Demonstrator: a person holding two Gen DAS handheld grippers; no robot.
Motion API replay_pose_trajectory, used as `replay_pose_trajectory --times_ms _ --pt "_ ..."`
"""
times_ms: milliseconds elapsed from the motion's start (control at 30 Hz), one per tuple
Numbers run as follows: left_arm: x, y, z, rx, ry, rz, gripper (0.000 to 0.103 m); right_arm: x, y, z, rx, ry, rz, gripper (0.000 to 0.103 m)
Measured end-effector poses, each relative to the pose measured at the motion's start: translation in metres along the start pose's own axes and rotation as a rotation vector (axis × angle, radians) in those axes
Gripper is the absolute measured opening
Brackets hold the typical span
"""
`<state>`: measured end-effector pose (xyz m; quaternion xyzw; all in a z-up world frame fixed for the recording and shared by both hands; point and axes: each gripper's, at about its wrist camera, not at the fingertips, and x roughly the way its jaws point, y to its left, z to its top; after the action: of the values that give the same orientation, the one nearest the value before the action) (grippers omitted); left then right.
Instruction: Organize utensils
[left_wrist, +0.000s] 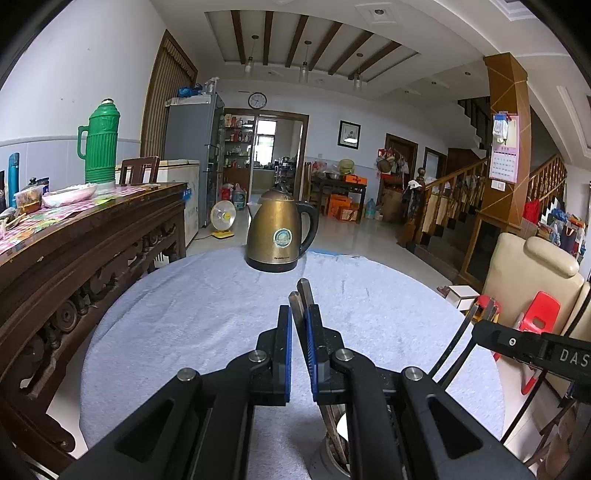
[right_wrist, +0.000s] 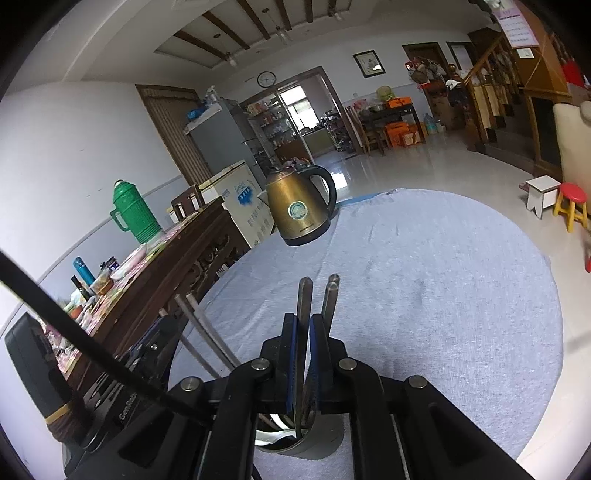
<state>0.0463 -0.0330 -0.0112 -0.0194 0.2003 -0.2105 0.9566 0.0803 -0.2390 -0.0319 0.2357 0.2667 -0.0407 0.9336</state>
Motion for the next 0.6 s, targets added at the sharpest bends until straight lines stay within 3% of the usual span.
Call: replay_pose_trajectory --times_ms 400,467,567,600 --pt "0.006 -0.003 -0.009 0.019 0.076 0.006 0.01 0.014 0.007 -0.002 -0.012 0.037 0.022 0.011" --pt "0.005 -0.005 -0.008 0.027 0.09 0.004 0.026 0.012 0.01 -0.002 -0.014 0.035 0.029 0.029" --pt "0.001 -0.004 -0.006 0.018 0.101 0.005 0.051 0.005 0.009 -0.003 -0.009 0.01 0.04 0.038" --pt "-0.001 -0.004 -0.005 0.018 0.101 0.003 0.054 0.002 0.009 -0.003 -0.011 0.0 0.042 0.038"
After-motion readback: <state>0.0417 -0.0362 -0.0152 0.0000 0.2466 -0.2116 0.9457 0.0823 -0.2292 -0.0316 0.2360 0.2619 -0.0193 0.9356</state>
